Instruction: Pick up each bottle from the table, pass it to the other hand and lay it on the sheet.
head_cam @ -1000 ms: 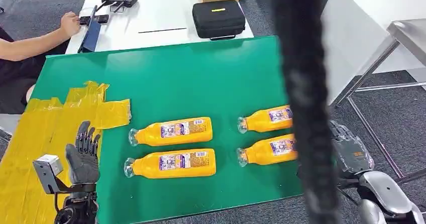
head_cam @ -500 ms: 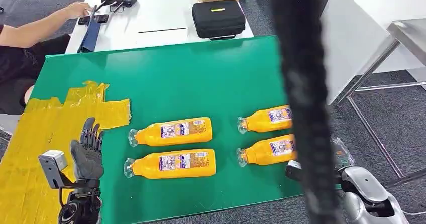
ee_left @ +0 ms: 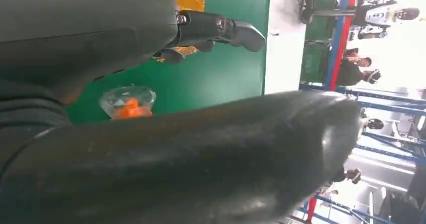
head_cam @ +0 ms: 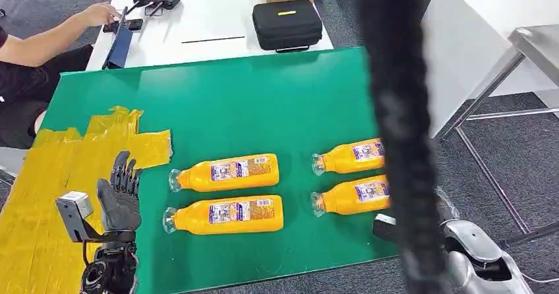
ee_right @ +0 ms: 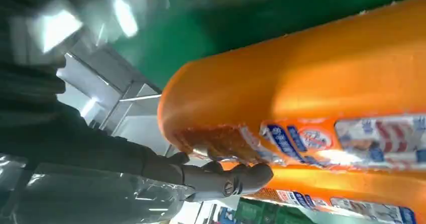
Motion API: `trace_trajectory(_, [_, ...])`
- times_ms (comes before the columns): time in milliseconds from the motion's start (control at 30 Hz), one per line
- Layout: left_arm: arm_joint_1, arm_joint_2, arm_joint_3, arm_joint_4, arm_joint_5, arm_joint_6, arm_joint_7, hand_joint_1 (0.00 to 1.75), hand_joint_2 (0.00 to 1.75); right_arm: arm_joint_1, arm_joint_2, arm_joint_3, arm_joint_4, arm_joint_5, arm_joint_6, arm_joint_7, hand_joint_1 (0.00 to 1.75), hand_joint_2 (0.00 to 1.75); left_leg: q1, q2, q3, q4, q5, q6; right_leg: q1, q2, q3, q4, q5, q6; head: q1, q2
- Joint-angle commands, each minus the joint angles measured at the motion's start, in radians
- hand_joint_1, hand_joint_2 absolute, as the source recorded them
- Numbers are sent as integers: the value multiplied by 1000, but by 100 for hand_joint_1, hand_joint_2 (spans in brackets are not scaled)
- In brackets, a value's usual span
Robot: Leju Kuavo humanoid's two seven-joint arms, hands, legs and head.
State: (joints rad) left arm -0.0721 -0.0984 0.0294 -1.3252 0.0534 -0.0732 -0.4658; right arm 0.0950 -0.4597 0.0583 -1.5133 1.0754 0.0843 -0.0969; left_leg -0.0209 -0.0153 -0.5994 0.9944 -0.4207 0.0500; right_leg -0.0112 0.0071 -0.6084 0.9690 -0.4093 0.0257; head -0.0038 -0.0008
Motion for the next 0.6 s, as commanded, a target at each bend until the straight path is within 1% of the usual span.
trace_trajectory(33, [-38,21,-22,90,19,9,4,0,0,-70,40,34,253,41,-6,22,0,175,2,1,5,-1,-1,-3,2,0,6,-3,0,-1,0,0])
trace_trajectory(67, [-42,22,-23,99,22,8,3,0,0,-79,46,34,269,48,-12,25,0,175,3,1,7,-2,-2,-4,3,0,8,-4,0,-1,0,0])
trace_trajectory(100, [-55,24,-31,114,26,5,0,0,0,-95,64,35,305,69,-24,24,0,175,2,0,6,-2,-1,-3,2,-1,7,-4,0,-1,0,0])
trace_trajectory(167, [-61,21,-34,116,25,5,2,0,0,-95,80,42,310,71,-24,26,0,175,4,-1,10,-2,-1,-5,4,-3,12,-5,-1,-1,0,0])
trace_trajectory(200, [-61,21,-34,116,25,5,2,0,0,-95,80,42,310,71,-24,26,0,175,3,-1,7,-1,0,-3,3,-2,8,-4,0,-1,0,0])
trace_trajectory(233, [-63,20,-36,118,25,5,2,0,0,-94,85,45,312,74,-27,29,0,175,3,-1,8,-1,-1,-4,3,-3,10,-4,0,-1,1,0])
trace_trajectory(400, [-61,22,-35,120,25,6,2,0,0,-95,83,43,313,73,-26,28,0,175,2,-1,11,-1,0,-3,2,-1,12,-3,0,-1,1,0])
trace_trajectory(433, [-61,22,-35,120,25,6,2,0,0,-95,83,43,313,73,-26,28,0,175,4,0,13,-1,-2,-6,4,-2,15,-4,-1,-2,1,0])
trace_trajectory(467, [-61,22,-35,120,25,6,2,0,0,-95,83,43,313,73,-26,28,0,175,2,-1,13,-1,-1,-3,2,-2,15,-3,-1,-1,0,0])
trace_trajectory(500, [-61,22,-35,120,25,6,2,0,0,-95,83,43,313,73,-26,28,0,175,3,-2,14,-1,-1,-5,3,-3,16,-4,-1,-1,1,0])
trace_trajectory(600, [-61,22,-35,120,25,6,2,0,0,-95,83,43,313,73,-26,28,0,175,2,-1,13,-1,0,-3,2,-2,15,-3,0,-1,0,0])
